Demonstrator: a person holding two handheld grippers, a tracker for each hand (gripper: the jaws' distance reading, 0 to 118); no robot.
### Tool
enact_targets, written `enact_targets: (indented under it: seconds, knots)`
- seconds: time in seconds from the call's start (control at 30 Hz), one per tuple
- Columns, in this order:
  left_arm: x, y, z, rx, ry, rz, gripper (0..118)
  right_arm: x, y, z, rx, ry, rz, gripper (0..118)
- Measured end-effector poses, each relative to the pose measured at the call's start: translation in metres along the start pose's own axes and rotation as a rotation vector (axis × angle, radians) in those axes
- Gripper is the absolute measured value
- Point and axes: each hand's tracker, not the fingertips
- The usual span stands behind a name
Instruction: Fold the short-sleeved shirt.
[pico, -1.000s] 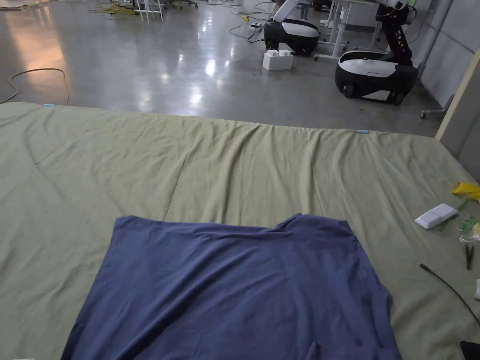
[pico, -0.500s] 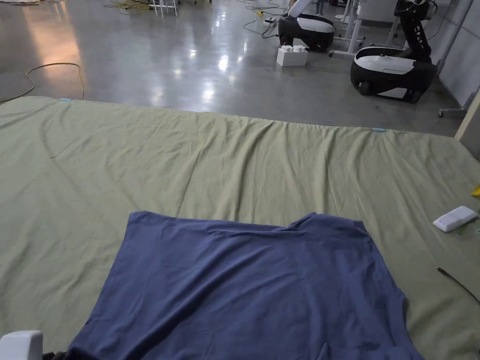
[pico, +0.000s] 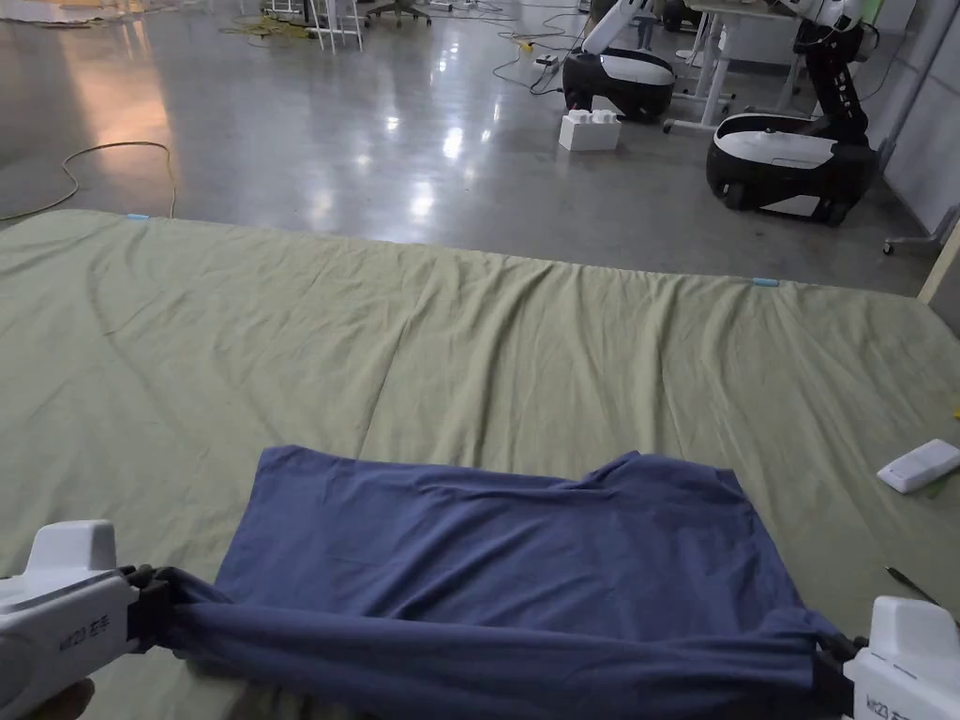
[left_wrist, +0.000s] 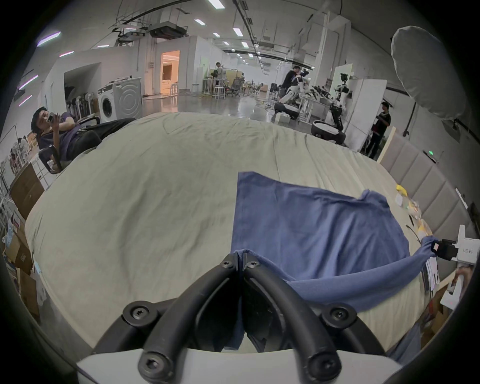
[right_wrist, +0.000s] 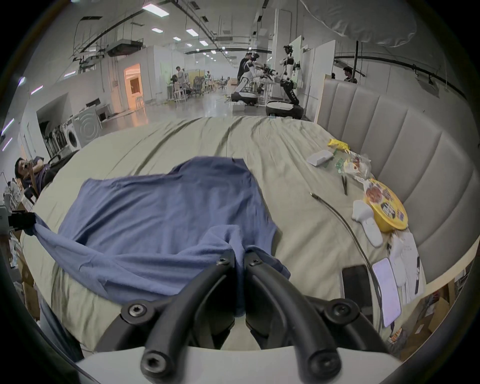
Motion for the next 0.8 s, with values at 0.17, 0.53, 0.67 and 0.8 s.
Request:
enact_targets:
  seconds: [0.17,0.53,0.67,0.8]
  knots:
    - [0.009,0.024,-0.028,0.006,0.02,0.008,2,-0.003,0.027,-0.037,0.013,-0.003,-0.014,5]
    - [0.017,0.038,-0.096,-0.108,0.06,0.061,2,-0.012,0.037,-0.115,-0.099,-0.03,0.018,6]
    - [0.019,0.036,-0.106,-0.128,0.059,0.071,3,-0.014,0.029,-0.128,-0.125,-0.035,0.009,12]
    - [0.006,0.037,-0.123,-0.102,0.043,0.059,33,-0.017,0.026,-0.12,-0.082,-0.055,0.022,46]
